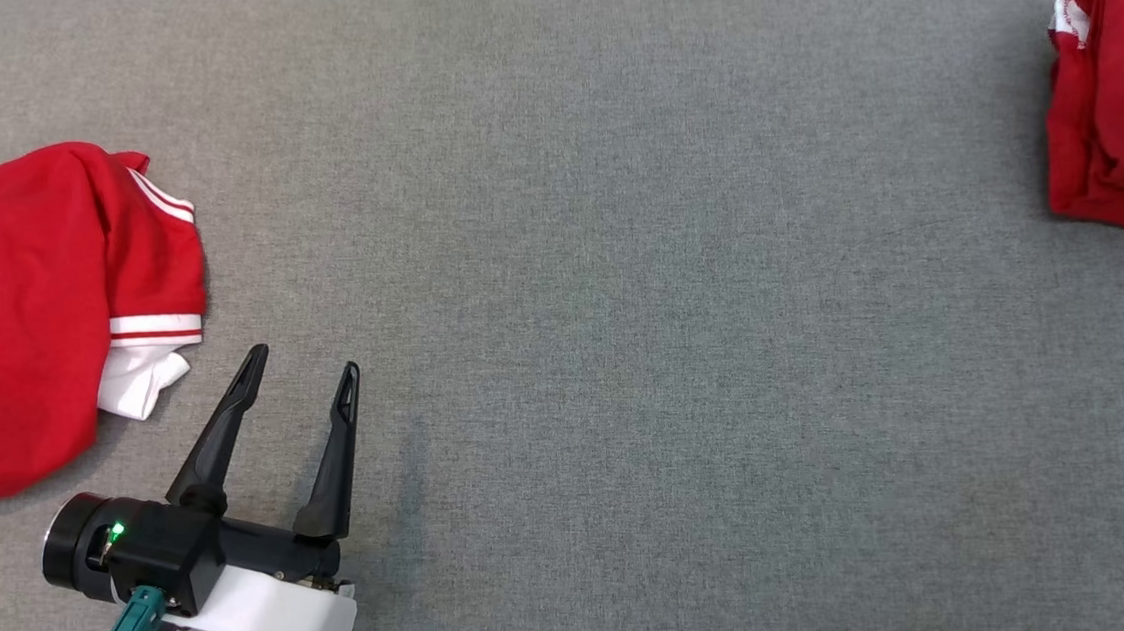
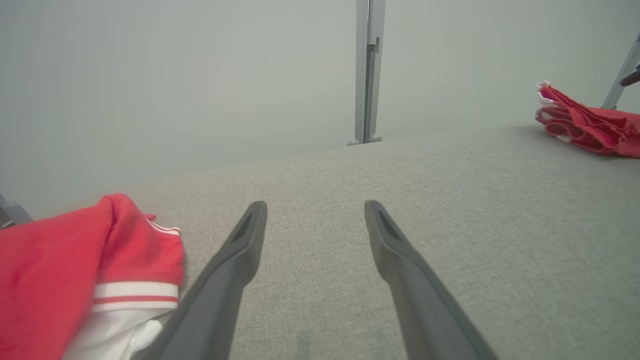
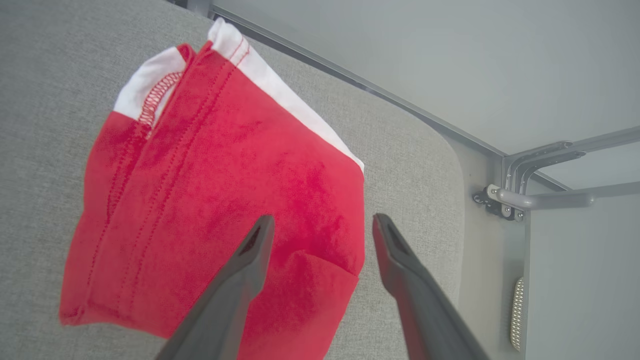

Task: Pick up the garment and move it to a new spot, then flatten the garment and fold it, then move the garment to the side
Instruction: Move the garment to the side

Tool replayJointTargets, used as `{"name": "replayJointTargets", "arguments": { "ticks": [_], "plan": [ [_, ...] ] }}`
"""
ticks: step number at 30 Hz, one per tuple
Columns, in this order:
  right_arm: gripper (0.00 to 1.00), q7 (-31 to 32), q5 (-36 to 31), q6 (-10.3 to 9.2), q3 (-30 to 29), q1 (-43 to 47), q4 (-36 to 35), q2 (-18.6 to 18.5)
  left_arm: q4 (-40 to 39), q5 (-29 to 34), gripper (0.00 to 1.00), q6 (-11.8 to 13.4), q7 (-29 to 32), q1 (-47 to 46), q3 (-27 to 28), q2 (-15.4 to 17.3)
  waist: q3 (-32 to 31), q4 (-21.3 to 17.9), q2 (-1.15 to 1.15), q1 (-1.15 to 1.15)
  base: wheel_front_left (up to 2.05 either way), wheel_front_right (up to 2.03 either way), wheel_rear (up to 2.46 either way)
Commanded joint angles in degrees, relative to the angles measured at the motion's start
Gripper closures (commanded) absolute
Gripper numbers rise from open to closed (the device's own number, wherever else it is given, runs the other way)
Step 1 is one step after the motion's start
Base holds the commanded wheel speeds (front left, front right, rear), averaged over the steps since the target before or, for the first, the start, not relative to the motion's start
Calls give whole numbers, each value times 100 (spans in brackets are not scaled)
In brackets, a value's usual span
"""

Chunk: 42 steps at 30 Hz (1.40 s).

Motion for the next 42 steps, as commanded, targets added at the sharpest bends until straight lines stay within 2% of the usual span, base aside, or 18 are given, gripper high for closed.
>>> {"name": "replayJointTargets", "arguments": {
  "ticks": [1, 5, 9, 17, 22, 27, 28, 29, 34, 37, 42],
  "plan": [
    [0, -123, 23, -3, -18, -16, 29, 5, 11, 4, 0, -9, -17, -43, 21, -9, -59, 0, 0, 0, 0, 0, 0],
    [0, -615, 177, -3, -167, 123, -33, 93, 28, 37, 0, -9, -17, 37, 36, -82, -251, 1, 0, 0, 0, 0, 0],
    [0, -1580, 652, -3, -626, 452, -203, 306, 57, 60, 0, -9, -17, 140, 69, -182, -507, -8, 0, 0, 0, 0, 0],
    [0, -3348, 1119, -3, -1082, 1300, -404, 648, 49, 137, 0, -9, -17, 373, 244, -338, -990, -78, 0, 0, 0, 0, 0],
    [0, -3738, 1159, -3, -1336, 1798, -535, 907, 53, 162, 0, -4, -17, 504, 386, -391, -1221, -106, 0, 0, 0, 0, 0],
    [0, -3740, 580, -3, -2401, 2295, -1193, 1019, 53, 177, 0, -5, -17, 605, 544, -420, -1317, -124, 0, 0, 0, 0, 0],
    [0, -3742, 356, -3, -2655, 2453, -1368, 1045, 55, 188, 0, -5, -17, 615, 567, -428, -1337, -119, 0, 0, 0, 0, 0],
    [0, -3742, -43, -3, -3212, 2769, -1678, 1131, 67, 210, 0, -5, -17, 647, 602, -441, -1380, -113, 0, 0, 0, 0, 0],
    [0, -3743, -1068, -3, -4555, 3800, -2438, 1472, 93, 257, 0, -5, -17, 713, 693, -477, -1516, -80, 0, 0, 0, 0, 0],
    [0, -3745, -1592, -2, -5168, 4322, -2873, 1722, 103, 274, 0, -5, -17, 753, 728, -498, -1599, -69, 0, 0, 0, 0, 0],
    [0, -3744, -2112, -2, -5697, 4947, -3311, 2044, 118, 300, 0, -5, -17, 814, 761, -524, -1716, -44, 0, 0, 0, 0, 0]
  ]
}}
